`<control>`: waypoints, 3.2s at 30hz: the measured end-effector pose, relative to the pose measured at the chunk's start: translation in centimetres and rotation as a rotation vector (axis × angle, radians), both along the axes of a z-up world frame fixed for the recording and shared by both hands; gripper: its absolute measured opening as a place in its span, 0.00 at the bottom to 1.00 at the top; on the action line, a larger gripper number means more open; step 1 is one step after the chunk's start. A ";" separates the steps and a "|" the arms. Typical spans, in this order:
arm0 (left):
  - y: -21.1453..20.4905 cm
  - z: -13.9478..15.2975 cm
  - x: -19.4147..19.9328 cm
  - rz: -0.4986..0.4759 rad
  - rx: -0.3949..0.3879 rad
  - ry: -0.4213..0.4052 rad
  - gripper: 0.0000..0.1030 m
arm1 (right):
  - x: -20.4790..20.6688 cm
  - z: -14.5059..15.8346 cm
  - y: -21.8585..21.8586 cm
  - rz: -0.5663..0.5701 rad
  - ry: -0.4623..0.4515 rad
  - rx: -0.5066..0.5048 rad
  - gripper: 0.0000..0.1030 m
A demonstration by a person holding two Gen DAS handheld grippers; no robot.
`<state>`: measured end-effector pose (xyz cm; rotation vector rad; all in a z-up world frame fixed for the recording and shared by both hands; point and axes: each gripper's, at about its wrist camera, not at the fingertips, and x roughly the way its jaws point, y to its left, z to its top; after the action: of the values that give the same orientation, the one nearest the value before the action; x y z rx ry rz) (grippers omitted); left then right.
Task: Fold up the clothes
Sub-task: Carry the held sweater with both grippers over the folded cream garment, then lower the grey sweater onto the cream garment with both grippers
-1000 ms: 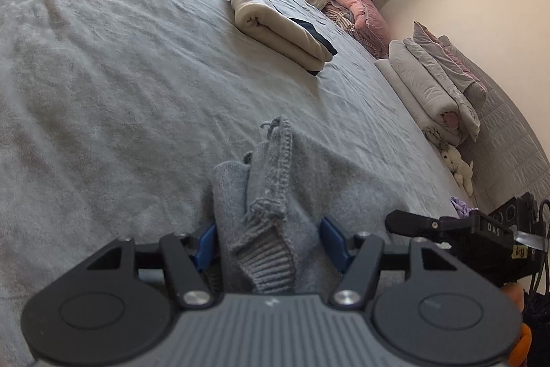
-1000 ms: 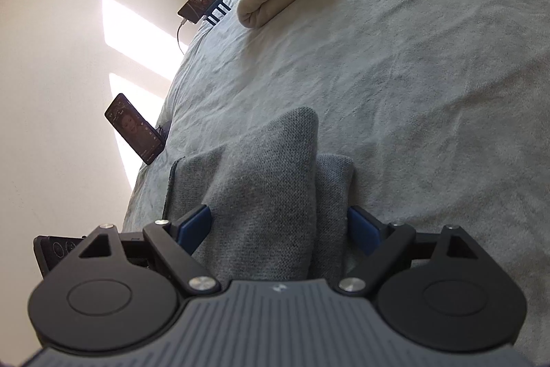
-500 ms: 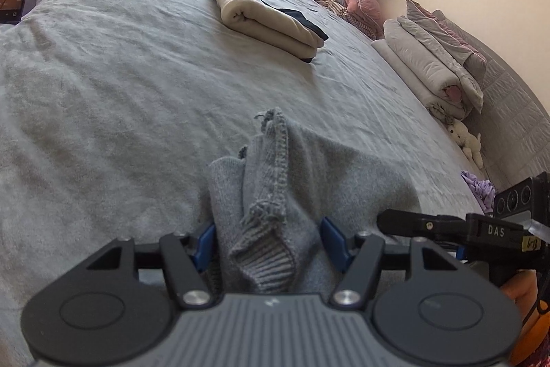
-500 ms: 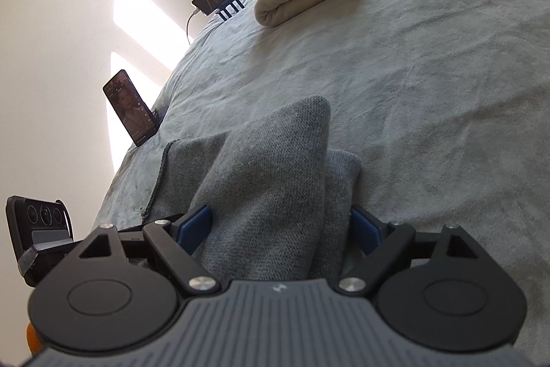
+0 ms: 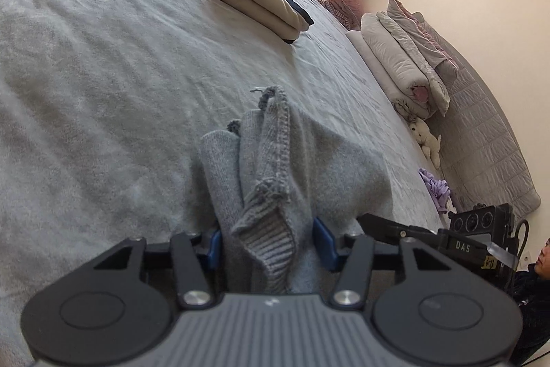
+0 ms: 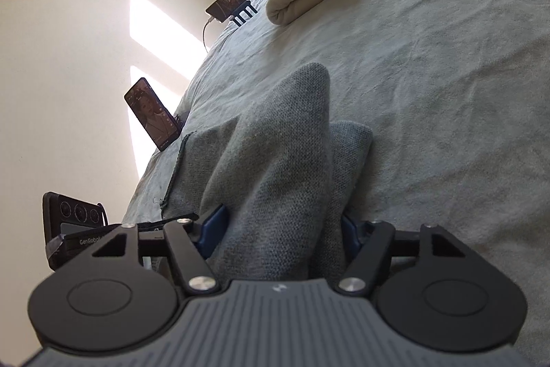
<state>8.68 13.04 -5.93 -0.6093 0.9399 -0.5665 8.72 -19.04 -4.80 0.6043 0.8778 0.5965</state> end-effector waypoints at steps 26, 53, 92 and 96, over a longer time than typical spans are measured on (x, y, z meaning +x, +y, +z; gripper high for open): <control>-2.9 4.7 8.2 0.121 -0.057 -0.016 0.29 | 7.8 3.8 -3.1 -0.086 0.013 0.128 0.41; -3.0 8.1 31.7 0.244 -0.041 -0.169 0.29 | 33.6 6.8 -2.9 -0.091 -0.090 0.124 0.41; -4.5 6.1 35.4 0.389 0.165 -0.453 0.11 | 33.4 4.9 0.0 -0.299 -0.469 -0.382 0.43; -4.9 7.1 32.7 0.350 0.192 -0.539 0.16 | 30.9 6.7 0.3 -0.289 -0.553 -0.352 0.43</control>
<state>41.42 8.15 1.20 -0.4032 0.3596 -0.2952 39.61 -18.78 1.93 0.2161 0.3486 0.3077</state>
